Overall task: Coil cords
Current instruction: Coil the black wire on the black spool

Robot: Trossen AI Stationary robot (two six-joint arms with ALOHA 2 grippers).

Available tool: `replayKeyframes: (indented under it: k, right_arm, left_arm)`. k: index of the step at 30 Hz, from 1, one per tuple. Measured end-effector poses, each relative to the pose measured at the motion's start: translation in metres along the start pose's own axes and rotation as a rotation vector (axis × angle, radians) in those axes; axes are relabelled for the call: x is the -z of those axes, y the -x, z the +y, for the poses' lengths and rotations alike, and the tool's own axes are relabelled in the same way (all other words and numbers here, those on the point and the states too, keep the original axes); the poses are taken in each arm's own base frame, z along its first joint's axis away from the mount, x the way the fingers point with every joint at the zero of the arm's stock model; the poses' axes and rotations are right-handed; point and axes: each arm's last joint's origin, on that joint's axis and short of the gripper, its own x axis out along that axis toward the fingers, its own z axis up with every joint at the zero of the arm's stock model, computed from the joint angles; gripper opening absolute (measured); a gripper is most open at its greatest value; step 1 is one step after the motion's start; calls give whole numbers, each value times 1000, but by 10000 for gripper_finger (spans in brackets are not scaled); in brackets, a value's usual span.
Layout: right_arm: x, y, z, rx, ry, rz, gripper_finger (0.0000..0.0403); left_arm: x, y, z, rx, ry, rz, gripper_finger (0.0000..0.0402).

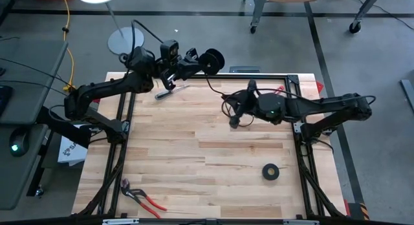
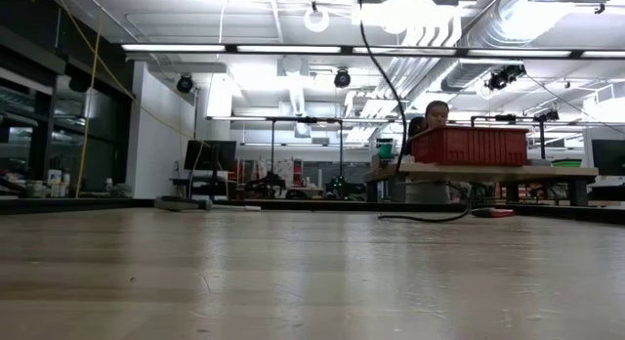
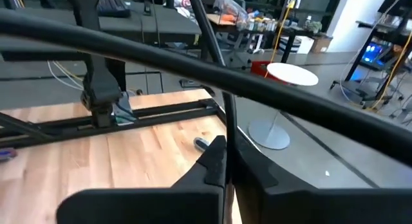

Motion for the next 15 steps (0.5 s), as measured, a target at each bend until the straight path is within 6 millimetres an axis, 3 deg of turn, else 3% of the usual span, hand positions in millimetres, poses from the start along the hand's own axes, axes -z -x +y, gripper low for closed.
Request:
replayKeyframes:
  k: [8,15]
  right_arm:
    - [-8,33,1,-85,-86,-4,2]
    - [-18,46,-7,-94,-132,-61,1]
  left_arm:
    - [-12,29,2,-190,15,208,0]
    - [-2,53,-17,-290,177,454,0]
